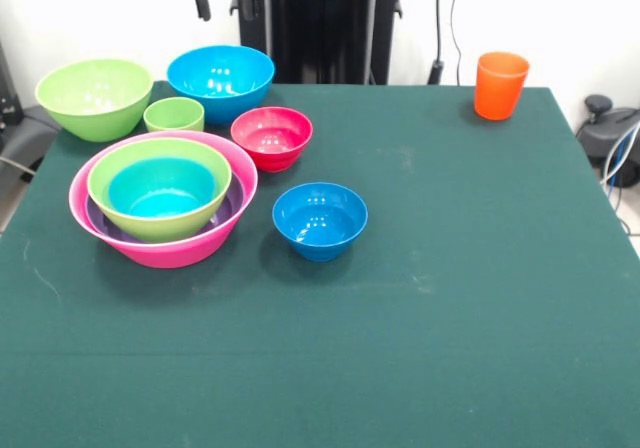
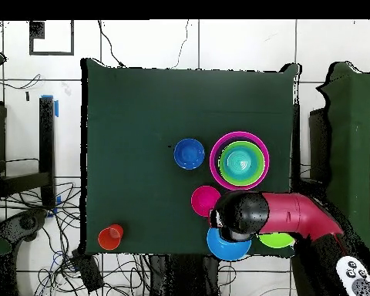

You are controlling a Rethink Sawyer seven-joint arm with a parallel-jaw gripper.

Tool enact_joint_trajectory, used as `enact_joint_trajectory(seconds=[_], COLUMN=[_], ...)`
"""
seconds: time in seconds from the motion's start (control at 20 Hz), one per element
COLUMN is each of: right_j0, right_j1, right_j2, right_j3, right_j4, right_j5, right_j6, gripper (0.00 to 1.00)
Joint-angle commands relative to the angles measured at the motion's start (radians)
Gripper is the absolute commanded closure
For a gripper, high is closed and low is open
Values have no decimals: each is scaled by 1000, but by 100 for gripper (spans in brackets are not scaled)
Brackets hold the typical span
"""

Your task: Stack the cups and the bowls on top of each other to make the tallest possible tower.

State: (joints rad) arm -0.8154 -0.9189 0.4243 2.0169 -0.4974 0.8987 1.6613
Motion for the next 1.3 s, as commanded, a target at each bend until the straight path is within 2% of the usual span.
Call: enact_joint_trajectory(seconds=[0.05,0.2,0.9,1.3], right_j0=[76,74,115,150], right_j1=[96,80,111,160], right_j2=[-14,-19,-56,-90], right_j3=[57,85,106,86], right_j4=[-74,-66,-53,-62], right_j5=[-117,-127,-198,-256], right_j6=[60,58,95,107], gripper=[0,0,0,0])
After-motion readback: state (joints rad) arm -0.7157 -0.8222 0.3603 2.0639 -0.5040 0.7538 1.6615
